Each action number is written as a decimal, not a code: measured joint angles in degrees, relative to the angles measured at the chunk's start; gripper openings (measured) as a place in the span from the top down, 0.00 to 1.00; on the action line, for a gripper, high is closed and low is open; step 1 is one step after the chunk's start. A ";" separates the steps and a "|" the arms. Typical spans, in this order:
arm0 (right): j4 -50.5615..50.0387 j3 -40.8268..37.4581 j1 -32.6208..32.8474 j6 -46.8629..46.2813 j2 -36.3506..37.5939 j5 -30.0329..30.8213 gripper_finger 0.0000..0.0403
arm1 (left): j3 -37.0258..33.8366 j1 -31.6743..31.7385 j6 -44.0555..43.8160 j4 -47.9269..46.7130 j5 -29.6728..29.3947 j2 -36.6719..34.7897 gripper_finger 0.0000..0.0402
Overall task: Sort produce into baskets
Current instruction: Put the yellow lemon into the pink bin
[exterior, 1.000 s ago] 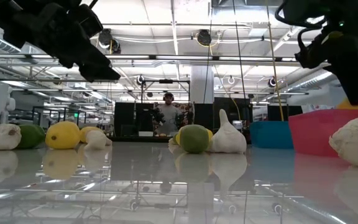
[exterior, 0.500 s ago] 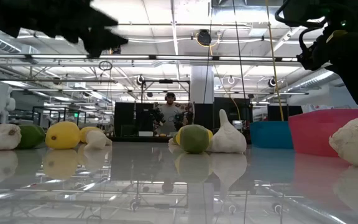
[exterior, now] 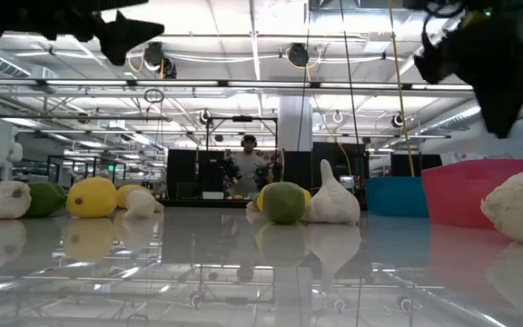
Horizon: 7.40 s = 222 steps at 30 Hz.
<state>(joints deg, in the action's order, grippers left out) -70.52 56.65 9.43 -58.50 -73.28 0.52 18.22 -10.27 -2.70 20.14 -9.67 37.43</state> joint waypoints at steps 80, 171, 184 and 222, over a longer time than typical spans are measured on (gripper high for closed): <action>66.51 57.72 -6.78 26.76 -72.16 7.42 0.21 | -6.80 19.40 -19.41 -29.55 -35.53 -0.44 0.29; -7.14 1.74 3.96 -16.69 4.97 -0.58 0.47 | -6.86 13.50 -9.01 -11.08 6.01 1.60 0.29; -7.20 -2.39 4.17 -18.86 5.70 -0.67 0.33 | -6.86 13.50 -9.59 -9.52 5.99 1.60 0.29; 55.25 -0.39 -7.54 16.00 -10.78 9.97 0.33 | -6.80 9.54 -4.76 7.01 16.75 5.33 0.29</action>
<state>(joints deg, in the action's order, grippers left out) -15.27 56.26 1.89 -42.50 -84.06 10.50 11.42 -0.73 -7.46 27.15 7.07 42.76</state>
